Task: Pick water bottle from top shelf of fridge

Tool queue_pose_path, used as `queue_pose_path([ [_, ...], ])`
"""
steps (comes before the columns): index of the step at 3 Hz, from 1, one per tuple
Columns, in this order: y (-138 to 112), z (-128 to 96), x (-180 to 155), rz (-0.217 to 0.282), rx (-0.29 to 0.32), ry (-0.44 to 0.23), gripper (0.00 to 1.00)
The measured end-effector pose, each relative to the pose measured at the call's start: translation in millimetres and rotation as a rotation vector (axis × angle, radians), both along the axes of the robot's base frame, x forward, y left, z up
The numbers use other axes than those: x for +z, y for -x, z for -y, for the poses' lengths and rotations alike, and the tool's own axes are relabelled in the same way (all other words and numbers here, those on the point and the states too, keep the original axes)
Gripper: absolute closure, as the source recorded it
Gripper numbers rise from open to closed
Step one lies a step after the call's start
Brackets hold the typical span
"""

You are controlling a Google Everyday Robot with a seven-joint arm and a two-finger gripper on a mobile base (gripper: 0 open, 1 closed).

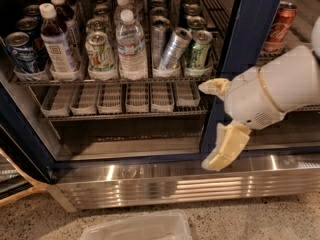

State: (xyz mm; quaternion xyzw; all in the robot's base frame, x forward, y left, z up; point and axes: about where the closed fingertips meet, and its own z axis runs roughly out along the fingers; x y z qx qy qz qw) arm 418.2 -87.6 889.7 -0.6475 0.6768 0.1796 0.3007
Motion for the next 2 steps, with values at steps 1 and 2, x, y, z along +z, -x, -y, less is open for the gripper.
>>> queue_pose_path([
  [1, 3, -26, -2, 0.099, 0.008, -0.036, 0.00],
  [2, -5, -43, 5, 0.213, -0.020, -0.058, 0.00],
])
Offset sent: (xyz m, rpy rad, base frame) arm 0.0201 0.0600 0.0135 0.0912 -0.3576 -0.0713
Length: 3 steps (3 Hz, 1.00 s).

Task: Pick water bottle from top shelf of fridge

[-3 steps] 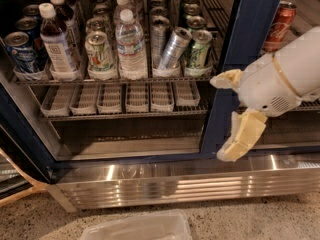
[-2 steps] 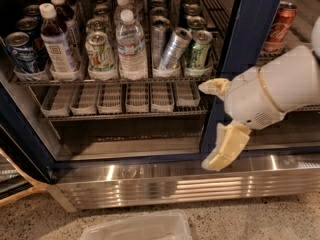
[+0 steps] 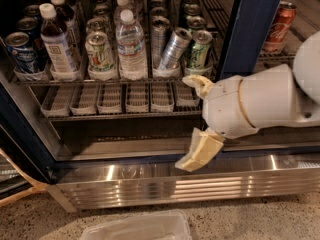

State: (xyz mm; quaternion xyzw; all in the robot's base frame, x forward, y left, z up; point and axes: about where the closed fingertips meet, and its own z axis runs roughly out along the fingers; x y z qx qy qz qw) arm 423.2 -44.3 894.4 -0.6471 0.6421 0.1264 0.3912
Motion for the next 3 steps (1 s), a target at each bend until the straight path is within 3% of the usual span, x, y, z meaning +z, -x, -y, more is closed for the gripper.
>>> queue_pose_path([
  [1, -20.6, -8.5, 11.4, 0.079, -0.059, -0.041, 0.00],
  [2, -20.6, -8.5, 11.4, 0.079, -0.059, -0.041, 0.00],
  [3, -19.4, -17.6, 8.6, 0.074, -0.028, -0.104, 0.00],
])
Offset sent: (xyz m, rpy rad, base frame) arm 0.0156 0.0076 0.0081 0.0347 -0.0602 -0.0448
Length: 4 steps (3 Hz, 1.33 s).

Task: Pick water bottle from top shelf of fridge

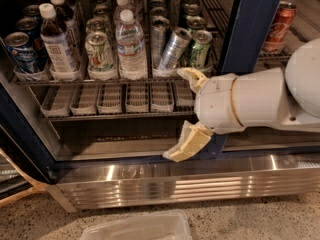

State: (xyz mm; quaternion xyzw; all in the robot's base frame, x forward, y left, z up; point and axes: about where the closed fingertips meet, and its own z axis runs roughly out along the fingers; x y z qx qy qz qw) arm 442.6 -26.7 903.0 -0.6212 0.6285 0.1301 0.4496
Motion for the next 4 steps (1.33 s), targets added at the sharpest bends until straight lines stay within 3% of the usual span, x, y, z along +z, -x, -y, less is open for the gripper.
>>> queue_pose_path([
  [2, -11, -58, 0, 0.045, 0.113, -0.293, 0.00],
  [3, -23, -76, 11, 0.104, 0.124, -0.339, 0.00],
  [4, -35, -90, 22, 0.171, 0.121, -0.324, 0.00],
])
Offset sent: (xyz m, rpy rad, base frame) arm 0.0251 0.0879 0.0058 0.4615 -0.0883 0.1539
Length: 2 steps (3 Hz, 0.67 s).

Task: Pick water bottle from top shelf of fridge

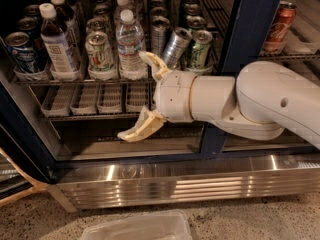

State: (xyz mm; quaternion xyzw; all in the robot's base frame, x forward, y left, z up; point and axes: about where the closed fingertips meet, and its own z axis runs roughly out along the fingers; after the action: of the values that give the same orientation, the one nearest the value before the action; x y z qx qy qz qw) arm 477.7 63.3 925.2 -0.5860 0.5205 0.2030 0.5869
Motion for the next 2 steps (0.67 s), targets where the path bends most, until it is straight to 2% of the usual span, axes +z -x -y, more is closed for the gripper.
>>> queue_pose_path([
  [1, -13, -3, 13, 0.069, -0.044, 0.043, 0.00],
  [2, -34, 0, 21, 0.097, -0.095, 0.079, 0.00],
])
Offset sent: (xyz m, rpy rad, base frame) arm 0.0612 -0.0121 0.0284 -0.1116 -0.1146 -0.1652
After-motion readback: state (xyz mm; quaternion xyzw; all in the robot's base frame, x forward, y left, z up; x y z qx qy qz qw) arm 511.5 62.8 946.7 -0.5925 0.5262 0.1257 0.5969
